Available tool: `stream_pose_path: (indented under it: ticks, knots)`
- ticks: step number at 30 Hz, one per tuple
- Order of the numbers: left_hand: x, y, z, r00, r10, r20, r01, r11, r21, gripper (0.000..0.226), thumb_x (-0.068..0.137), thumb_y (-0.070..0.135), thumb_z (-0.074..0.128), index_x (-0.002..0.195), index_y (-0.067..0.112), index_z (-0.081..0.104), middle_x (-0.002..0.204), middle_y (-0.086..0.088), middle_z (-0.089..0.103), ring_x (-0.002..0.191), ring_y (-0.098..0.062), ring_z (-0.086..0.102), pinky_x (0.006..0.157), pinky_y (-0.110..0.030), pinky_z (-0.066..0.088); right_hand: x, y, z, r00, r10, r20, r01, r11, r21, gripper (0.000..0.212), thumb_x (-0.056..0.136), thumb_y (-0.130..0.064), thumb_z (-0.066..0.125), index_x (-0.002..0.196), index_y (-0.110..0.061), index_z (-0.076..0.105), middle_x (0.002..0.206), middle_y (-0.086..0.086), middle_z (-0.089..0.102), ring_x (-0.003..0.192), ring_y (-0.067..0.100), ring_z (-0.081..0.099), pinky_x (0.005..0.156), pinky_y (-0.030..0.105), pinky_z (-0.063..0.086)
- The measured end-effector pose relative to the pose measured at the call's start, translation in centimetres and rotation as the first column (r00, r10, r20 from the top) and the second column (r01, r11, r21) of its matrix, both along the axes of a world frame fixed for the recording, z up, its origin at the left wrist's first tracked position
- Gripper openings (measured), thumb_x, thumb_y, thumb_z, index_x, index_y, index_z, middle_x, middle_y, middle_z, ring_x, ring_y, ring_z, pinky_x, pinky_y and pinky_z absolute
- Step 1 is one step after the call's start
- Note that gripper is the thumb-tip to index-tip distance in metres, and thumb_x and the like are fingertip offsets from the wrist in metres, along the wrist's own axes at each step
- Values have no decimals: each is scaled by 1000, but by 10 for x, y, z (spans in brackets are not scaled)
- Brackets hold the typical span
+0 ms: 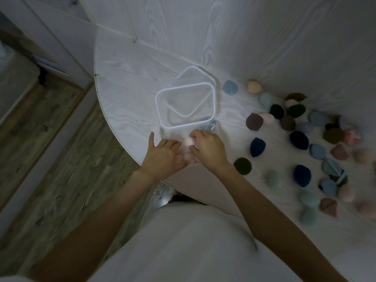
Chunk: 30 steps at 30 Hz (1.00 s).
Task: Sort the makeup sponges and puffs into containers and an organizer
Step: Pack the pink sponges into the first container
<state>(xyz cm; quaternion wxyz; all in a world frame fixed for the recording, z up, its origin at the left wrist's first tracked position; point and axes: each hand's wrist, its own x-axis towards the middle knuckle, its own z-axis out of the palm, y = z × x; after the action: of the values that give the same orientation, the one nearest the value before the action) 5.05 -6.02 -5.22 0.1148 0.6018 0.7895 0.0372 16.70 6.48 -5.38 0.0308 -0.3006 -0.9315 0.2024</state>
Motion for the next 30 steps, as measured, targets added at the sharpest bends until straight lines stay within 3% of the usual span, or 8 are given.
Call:
stream_pose_path:
  ticks: [2,5,12,16,18,20,25,30]
  knots:
    - [0,-1,5,1000,13,24,-10,994,-107,90,69,76,23,130,16,50,133,3,53,126,-16,45,109,-61,1,-7,-2,-6,999,19,44,-21,999,39,24,83,-26,63,101,-11,59,98,8,64,88,26,59,81,35,42]
    - [-1,-1,5,1000,-27,-2,26,980,-195,89,73,75,42,141,20,33,143,6,40,134,-13,30,110,-60,-7,-12,-5,-12,997,-2,71,-3,998,63,23,81,-27,61,98,-12,61,94,8,65,88,26,59,83,35,38]
    - [3,3,4,999,-15,35,22,977,-212,80,76,63,54,143,28,27,143,5,37,134,-20,28,110,-59,-5,-2,-1,-7,1000,-12,-10,11,992,-124,27,82,-30,62,100,-11,67,91,8,71,87,24,61,83,35,44]
    - [4,3,1,995,7,97,7,990,-140,78,72,58,62,137,23,38,136,1,44,128,-26,35,111,-53,9,25,15,6,980,-67,-187,45,992,-117,18,84,-15,61,101,-10,67,91,6,69,84,20,60,74,32,48]
    - [6,4,-1,985,-4,175,8,1000,-24,75,66,48,73,129,15,50,126,-7,54,116,-32,46,103,-40,27,45,34,12,932,-201,-303,176,979,-106,16,84,-6,60,98,-9,67,90,6,68,82,18,59,72,27,46]
    - [10,6,-2,972,-3,233,-11,998,57,71,60,38,81,121,8,57,116,-11,60,106,-34,52,93,-28,31,65,60,14,897,-307,-319,300,951,-73,18,84,-3,58,99,-9,66,94,7,67,86,19,59,74,26,46]
    - [24,24,-1,967,5,256,-16,999,44,73,63,41,79,125,12,54,120,-7,57,113,-29,46,91,-28,37,94,128,6,933,-343,-107,356,923,148,30,84,3,52,111,-7,61,112,15,64,101,32,54,87,41,45]
    - [35,48,-2,977,-16,214,14,1000,9,74,62,48,77,124,14,55,118,-6,59,110,-30,49,86,-37,44,102,170,-10,940,-292,178,255,945,203,50,86,3,51,134,-8,44,131,18,53,112,37,47,93,43,36]
